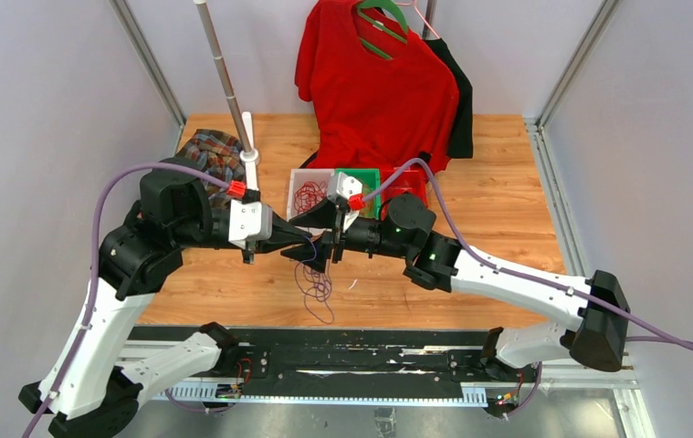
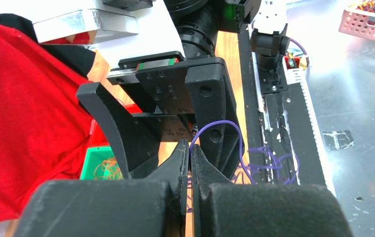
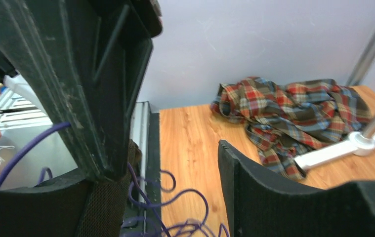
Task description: Untangle the cables
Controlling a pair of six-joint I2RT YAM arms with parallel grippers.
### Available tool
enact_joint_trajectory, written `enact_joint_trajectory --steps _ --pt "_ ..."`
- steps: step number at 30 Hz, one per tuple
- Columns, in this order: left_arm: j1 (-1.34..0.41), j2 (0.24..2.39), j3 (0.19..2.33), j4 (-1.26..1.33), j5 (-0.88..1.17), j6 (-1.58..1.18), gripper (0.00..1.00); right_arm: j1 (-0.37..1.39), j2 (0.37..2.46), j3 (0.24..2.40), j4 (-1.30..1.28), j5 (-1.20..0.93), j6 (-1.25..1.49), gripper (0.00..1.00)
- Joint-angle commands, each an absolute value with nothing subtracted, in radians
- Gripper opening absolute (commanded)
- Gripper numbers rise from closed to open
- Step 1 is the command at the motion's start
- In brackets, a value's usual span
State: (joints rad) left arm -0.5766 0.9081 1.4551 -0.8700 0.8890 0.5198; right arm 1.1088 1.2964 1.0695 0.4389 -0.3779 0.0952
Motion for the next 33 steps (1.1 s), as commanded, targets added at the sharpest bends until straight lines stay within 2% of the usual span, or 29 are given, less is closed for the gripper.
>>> enact_joint_trajectory --steps 1,7,11,20,33 --pt "-0.581 0.914 1.488 -0.87 0.936 0.509 0.0 1.094 1.336 1.071 0.593 -0.421 0.183 0.58" --pt "-0.582 0.925 1.554 -0.87 0.962 0.469 0.0 1.09 1.368 0.963 0.657 -0.359 0.205 0.33" --pt "-0.581 0.945 1.642 -0.87 0.975 0.441 0.0 1.066 1.383 0.836 0.723 -0.291 0.23 0.23" --pt "-0.581 0.975 1.817 -0.87 0.969 0.411 0.01 1.031 1.436 0.603 0.82 -0.139 0.261 0.16" --pt "-0.581 0.996 1.942 -0.656 0.841 0.348 0.01 1.026 1.446 0.359 0.923 0.029 0.267 0.15"
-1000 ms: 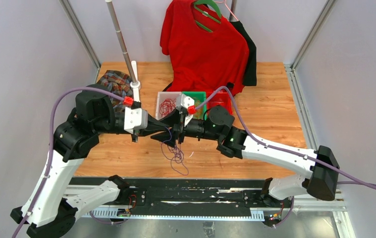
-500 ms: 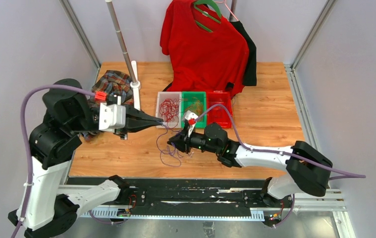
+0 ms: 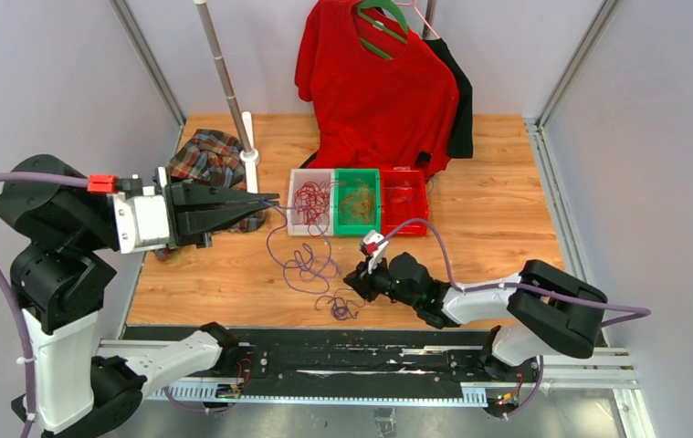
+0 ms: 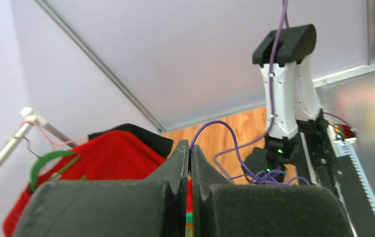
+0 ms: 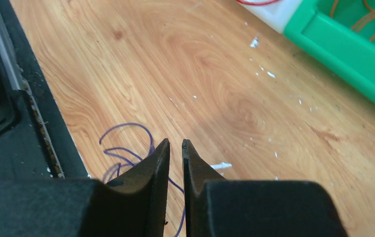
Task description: Untangle the cables
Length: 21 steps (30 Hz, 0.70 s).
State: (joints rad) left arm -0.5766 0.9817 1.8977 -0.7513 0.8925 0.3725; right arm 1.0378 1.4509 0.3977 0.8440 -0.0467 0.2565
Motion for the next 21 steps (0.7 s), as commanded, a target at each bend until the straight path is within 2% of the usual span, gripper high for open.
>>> enact_joint_trajectory --steps 1,3,6,11,16,21 --pt "-0.581 0.999 1.946 -0.654 0.839 0.347 0.01 1.026 1.435 0.349 0.922 0.032 0.264 0.15" --pt "-0.582 1.004 1.938 -0.669 0.841 0.355 0.01 1.026 1.371 0.344 0.903 0.039 0.254 0.2" --pt "-0.581 0.994 1.884 -0.696 0.845 0.38 0.01 1.026 1.215 0.39 0.77 0.043 0.232 0.42" --pt "-0.581 0.964 1.787 -0.728 0.841 0.448 0.0 1.026 0.975 0.569 0.475 0.001 0.139 0.6" --pt "-0.581 0.946 1.703 -0.732 0.838 0.478 0.0 1.026 0.86 0.789 0.288 -0.138 0.016 0.72" --pt "-0.581 0.931 1.613 -0.733 0.863 0.486 0.0 1.026 0.904 0.939 0.294 -0.339 0.025 0.73"
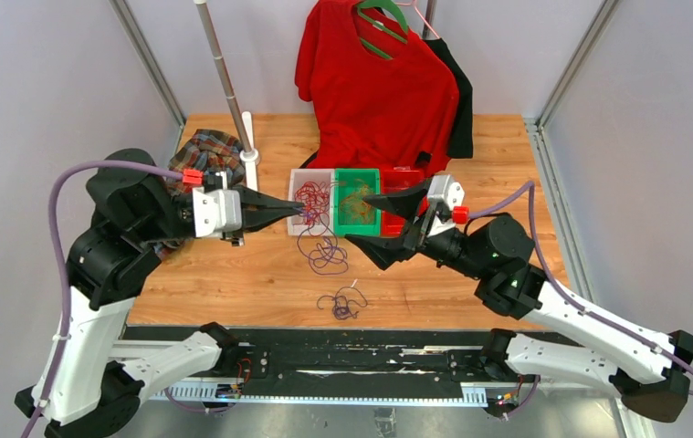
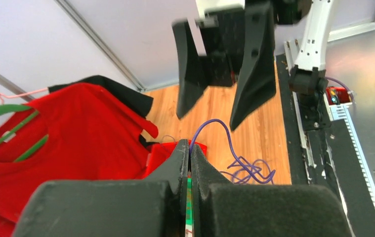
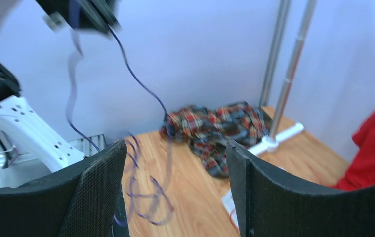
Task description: Untangle the cables
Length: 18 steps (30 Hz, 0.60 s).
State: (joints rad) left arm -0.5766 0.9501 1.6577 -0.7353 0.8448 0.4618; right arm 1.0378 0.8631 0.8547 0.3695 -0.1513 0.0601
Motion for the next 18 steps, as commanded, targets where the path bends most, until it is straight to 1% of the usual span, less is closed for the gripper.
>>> enact_joint_trajectory --steps 1,5,7,12,13,15,16,18 --pt "-0.581 0.928 1.601 -0.735 0.869 0.492 0.0 1.026 0.93 0.964 0.302 -0.384 0.037 0.74" --pt "-0.581 0.929 1.582 -0.734 0.874 0.507 0.0 1.026 1.039 1.035 0.345 -0.516 0.08 0.74" --pt "-0.581 0.932 1.586 -0.734 0.872 0.505 0.0 1.028 1.089 1.06 0.357 -0.541 0.085 0.74" --pt "-0.581 0.92 1.578 -0.734 0.87 0.505 0.0 1.04 1.204 1.169 0.221 -0.453 0.01 0.74" --pt "-0.581 0.918 1.576 -0.736 0.871 0.507 0.0 1.041 1.219 1.162 0.243 -0.421 0.003 0.71" --pt "-0.582 0.912 1.573 -0.737 0.877 0.499 0.0 1.04 1.224 1.136 0.301 -0.361 -0.013 0.57" --pt "-0.581 0.909 1.572 -0.737 0.879 0.494 0.0 1.039 1.225 1.124 0.328 -0.351 -0.017 0.45" --pt "-0.581 0.902 1.561 -0.736 0.878 0.493 0.0 1.036 1.221 1.108 0.367 -0.334 -0.004 0.17"
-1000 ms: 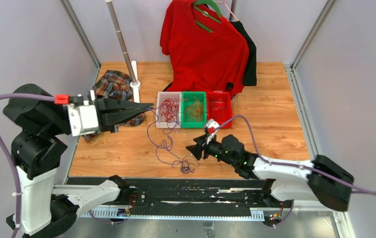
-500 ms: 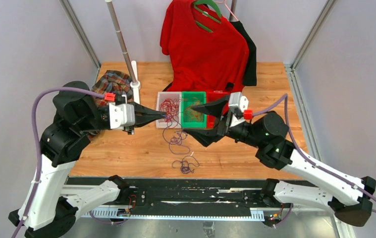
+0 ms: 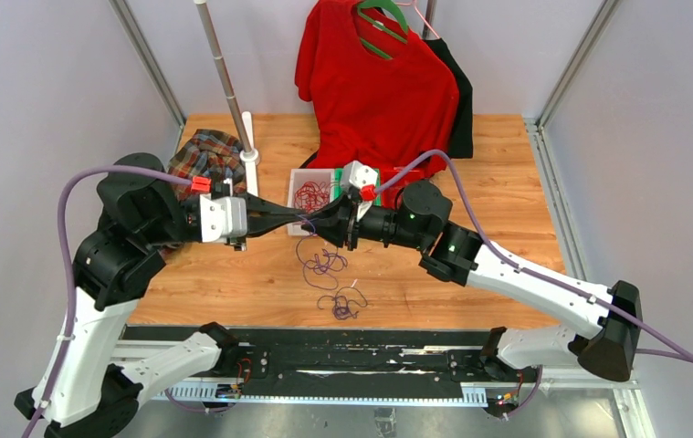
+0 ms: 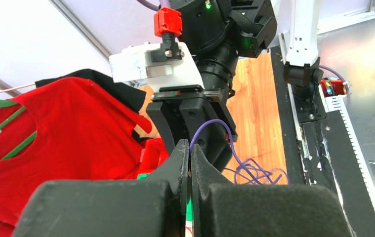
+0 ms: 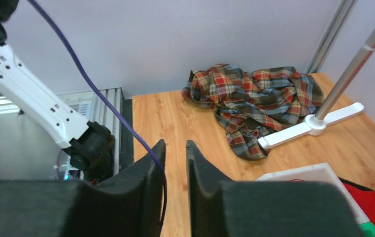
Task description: Untangle the cables
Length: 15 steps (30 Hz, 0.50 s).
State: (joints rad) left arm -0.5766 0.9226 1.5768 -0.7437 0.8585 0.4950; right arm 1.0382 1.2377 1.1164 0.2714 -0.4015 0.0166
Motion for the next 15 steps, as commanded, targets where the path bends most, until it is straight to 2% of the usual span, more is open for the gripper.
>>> enact_joint_trajectory --steps 1,3,4,5,7,8,10,12,15 --pt "-0.581 0.896 1.552 -0.736 0.872 0.499 0.01 1.031 1.217 1.103 0.377 -0.329 0.008 0.03" --pt "-0.581 0.889 1.524 -0.738 0.84 0.527 0.04 1.014 1.207 1.098 0.358 -0.325 0.052 0.01" --pt "-0.581 0.887 1.503 -0.732 0.815 0.548 0.11 1.001 1.2 1.1 0.331 -0.325 0.067 0.01" --pt "-0.582 0.886 1.469 -0.707 0.773 0.552 0.23 0.973 1.192 1.102 0.3 -0.319 0.082 0.01" --pt "-0.59 0.889 1.382 -0.62 0.677 0.491 0.56 0.901 1.183 1.094 0.257 -0.313 0.134 0.01" --pt "-0.598 0.899 1.35 -0.595 0.632 0.474 0.69 0.856 1.184 1.086 0.242 -0.314 0.162 0.01" --pt "-0.607 0.929 1.331 -0.598 0.556 0.462 0.82 0.768 1.178 1.059 0.229 -0.302 0.198 0.01" --pt "-0.607 0.969 1.372 -0.679 0.496 0.487 0.99 0.695 1.166 1.022 0.227 -0.267 0.193 0.01" --pt "-0.607 1.018 1.429 -0.845 0.449 0.578 0.98 0.595 1.16 0.975 0.22 -0.164 0.181 0.01"
